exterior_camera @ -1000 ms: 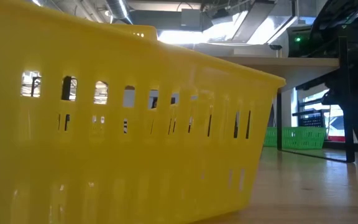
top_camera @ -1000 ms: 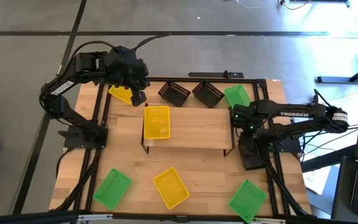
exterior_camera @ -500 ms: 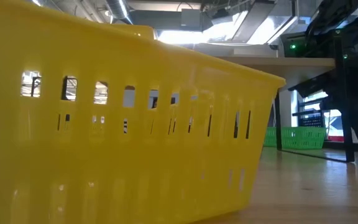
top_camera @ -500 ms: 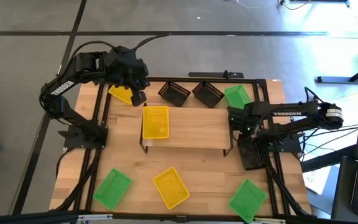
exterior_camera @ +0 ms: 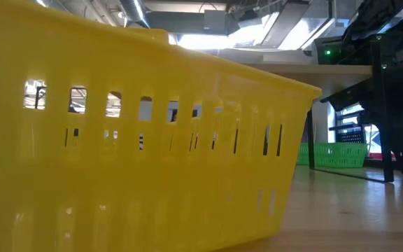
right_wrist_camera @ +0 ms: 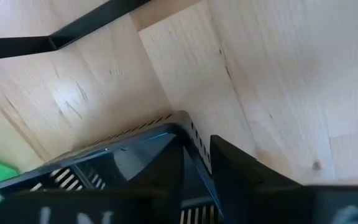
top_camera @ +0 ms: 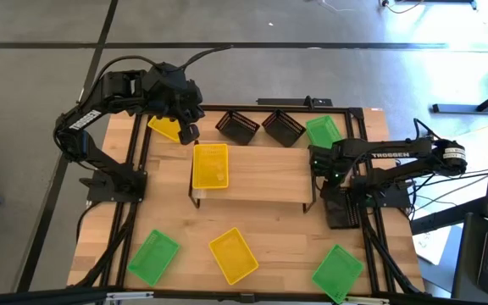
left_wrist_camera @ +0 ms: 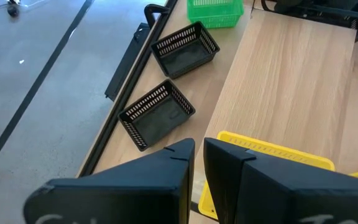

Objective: Stack baskets on shelf by color
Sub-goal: Put the bottom right black bin on the shelf

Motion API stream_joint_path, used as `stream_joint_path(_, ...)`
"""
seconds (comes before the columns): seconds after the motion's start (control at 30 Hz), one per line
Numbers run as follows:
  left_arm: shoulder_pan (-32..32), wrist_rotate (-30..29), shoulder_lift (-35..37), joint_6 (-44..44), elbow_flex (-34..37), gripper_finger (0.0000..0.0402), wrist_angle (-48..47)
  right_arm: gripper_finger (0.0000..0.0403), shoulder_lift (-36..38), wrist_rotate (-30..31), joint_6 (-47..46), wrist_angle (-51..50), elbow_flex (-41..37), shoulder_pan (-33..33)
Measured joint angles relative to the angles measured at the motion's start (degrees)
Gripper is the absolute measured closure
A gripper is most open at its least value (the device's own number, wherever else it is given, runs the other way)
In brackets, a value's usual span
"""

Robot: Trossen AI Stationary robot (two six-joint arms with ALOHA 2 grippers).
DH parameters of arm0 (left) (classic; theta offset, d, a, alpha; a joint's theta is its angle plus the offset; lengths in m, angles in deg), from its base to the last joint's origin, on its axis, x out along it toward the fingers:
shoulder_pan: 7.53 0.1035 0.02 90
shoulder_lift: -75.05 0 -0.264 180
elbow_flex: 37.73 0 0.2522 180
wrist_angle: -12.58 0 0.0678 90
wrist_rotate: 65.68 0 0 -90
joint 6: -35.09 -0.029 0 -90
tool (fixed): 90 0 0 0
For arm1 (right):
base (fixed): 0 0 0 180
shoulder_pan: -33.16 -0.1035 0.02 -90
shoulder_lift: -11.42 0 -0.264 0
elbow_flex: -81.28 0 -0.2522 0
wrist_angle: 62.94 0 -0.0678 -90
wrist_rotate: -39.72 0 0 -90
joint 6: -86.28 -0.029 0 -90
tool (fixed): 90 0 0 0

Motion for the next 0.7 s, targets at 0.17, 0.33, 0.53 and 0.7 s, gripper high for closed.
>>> stream_joint_path(0.17, 0.0, 0.0, 0.0, 0.0, 0.0, 0.0374, 0.0, 0.0381, 0.0, 0.0, 0.0, 0.0, 0.0, 0.0)
stream_joint_path(0.33, 0.0, 0.0, 0.0, 0.0, 0.0, 0.0374, 0.0, 0.0392, 0.0, 0.0, -0.1, 0.0, 0.0, 0.0)
stream_joint_path(0.53, 0.0, 0.0, 0.0, 0.0, 0.0, 0.0374, 0.0, 0.0397, -0.1, -1.3, 0.2, -0.9, 0.7, 0.0)
stream_joint_path(0.7, 0.0, 0.0, 0.0, 0.0, 0.0, 0.0374, 0.0, 0.0401, -0.2, -2.0, 0.6, -5.2, 4.4, -0.1)
